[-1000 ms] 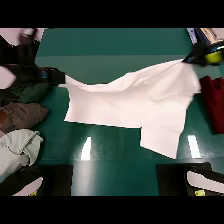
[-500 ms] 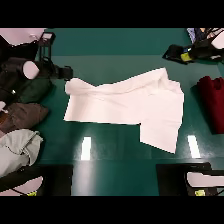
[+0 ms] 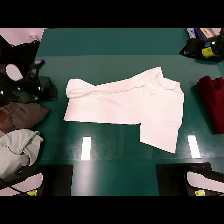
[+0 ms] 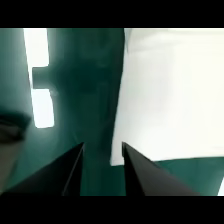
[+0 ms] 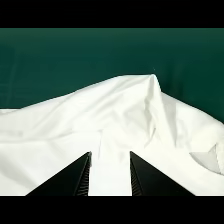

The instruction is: Fold the shirts.

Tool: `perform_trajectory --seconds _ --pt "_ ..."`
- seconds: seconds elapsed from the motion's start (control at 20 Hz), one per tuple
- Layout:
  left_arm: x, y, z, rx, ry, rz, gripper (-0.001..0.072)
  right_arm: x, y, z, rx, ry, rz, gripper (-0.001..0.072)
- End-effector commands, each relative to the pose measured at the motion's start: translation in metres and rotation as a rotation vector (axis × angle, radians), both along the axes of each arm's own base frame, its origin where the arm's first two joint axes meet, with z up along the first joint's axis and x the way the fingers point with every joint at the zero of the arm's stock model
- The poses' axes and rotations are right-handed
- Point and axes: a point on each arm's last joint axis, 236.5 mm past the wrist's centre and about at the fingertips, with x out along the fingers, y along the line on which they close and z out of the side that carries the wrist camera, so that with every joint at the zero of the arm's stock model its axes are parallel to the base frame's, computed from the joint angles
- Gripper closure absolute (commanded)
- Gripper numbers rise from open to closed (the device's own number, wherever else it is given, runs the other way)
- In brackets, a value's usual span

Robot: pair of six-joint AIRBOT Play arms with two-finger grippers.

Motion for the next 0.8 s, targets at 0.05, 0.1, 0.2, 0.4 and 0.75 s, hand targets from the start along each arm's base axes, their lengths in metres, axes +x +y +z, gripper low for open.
perform_trajectory --seconds 0.05,0.1,0.2,0.4,0.75 --pt "-0.037 -0.018 -0.045 -0.145 0.113 0.021 0.0384 -0.026 0.002 -0.019 -0.007 0.044 0.012 0.0426" --pt "-0.038 -0.016 -0.051 -0.138 0.114 0.028 0.0384 -0.03 0.002 -0.024 -0.005 0.053 0.01 0.0426" --pt "-0.039 -0.015 -0.061 -0.138 0.106 0.046 0.0384 -0.037 0.002 -0.031 -0.003 0.06 0.005 0.0426" --pt "-0.048 -0.017 -0.08 -0.145 0.157 0.057 0.0384 -0.044 0.002 -0.034 -0.002 0.058 0.001 0.0426" --pt "-0.041 -0.033 -0.083 -0.226 0.158 0.1 0.0398 -0.044 0.002 -0.026 -0.002 0.032 -0.002 0.0426"
